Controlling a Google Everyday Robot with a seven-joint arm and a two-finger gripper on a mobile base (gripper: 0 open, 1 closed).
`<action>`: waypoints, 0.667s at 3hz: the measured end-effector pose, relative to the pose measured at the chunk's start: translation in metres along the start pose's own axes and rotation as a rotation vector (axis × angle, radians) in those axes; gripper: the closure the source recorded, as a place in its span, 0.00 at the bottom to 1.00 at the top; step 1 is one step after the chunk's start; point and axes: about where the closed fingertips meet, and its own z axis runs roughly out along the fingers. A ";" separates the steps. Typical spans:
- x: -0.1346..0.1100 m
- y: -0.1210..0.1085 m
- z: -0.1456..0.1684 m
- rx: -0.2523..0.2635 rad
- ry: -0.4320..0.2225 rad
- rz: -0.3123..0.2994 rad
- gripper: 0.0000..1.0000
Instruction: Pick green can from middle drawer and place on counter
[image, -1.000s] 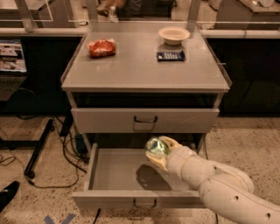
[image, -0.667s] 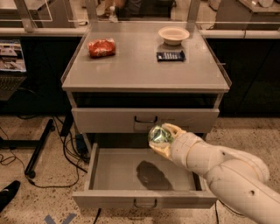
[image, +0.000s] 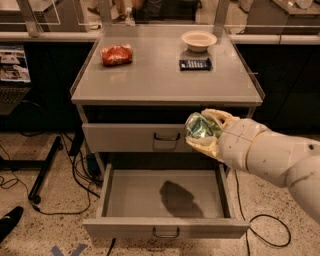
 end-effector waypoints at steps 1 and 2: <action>0.000 0.000 0.000 0.000 0.000 0.000 1.00; -0.005 -0.006 -0.006 0.039 0.004 -0.002 1.00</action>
Offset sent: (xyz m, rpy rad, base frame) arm -0.0029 -0.0096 0.0226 -0.0009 -0.0602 -0.0781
